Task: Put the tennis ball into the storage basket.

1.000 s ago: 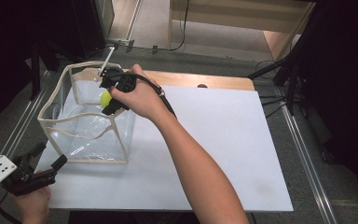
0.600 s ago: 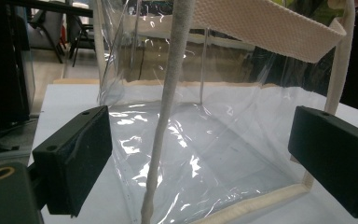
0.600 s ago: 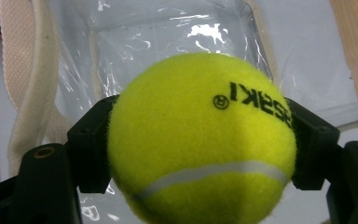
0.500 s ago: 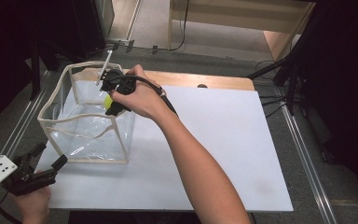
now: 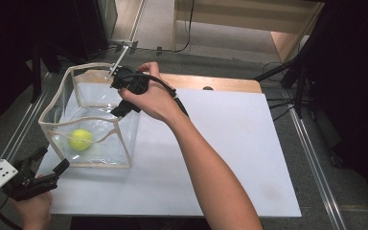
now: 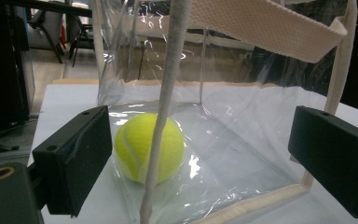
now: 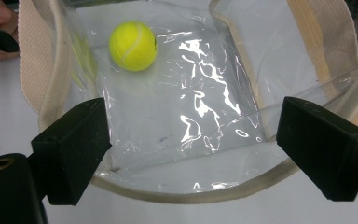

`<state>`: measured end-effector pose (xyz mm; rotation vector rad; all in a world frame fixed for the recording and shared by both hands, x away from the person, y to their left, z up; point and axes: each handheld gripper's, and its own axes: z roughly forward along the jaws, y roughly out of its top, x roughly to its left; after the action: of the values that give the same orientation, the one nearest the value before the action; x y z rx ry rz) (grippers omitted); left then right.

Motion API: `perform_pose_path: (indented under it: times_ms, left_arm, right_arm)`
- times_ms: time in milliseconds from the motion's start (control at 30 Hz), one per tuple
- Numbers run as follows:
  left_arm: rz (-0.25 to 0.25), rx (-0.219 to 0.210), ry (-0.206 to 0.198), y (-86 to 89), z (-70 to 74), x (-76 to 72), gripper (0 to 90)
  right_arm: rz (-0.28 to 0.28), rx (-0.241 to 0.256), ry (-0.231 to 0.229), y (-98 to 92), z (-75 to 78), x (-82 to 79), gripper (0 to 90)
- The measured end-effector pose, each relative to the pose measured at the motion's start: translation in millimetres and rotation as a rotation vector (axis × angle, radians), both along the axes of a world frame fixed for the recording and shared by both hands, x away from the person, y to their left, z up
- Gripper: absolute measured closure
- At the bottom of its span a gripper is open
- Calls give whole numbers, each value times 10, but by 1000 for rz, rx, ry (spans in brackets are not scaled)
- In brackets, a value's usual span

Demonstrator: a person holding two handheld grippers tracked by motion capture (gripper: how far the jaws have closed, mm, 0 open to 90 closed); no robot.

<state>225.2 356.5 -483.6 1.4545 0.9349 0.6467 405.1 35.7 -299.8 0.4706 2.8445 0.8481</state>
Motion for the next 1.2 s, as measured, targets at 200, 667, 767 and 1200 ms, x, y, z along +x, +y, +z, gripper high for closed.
perform_pose_path:
  times_ms: [200, 667, 767, 1200]
  left_arm:
    - [2, -3, -1, -7, -1, 0, 65]
    - [5, -6, -1, -14, -2, 1, 65]
    - [2, -3, -1, -8, -2, 0, 65]
    - [4, -4, -1, -11, -2, -1, 65]
  right_arm:
    - [-18, 27, -10, -105, 47, -34, 8]
    - [-46, 43, -2, -285, 22, -102, 0]
    - [-46, 48, -7, -319, -1, -107, 0]
    - [-59, 40, -10, -450, -125, -169, 0]
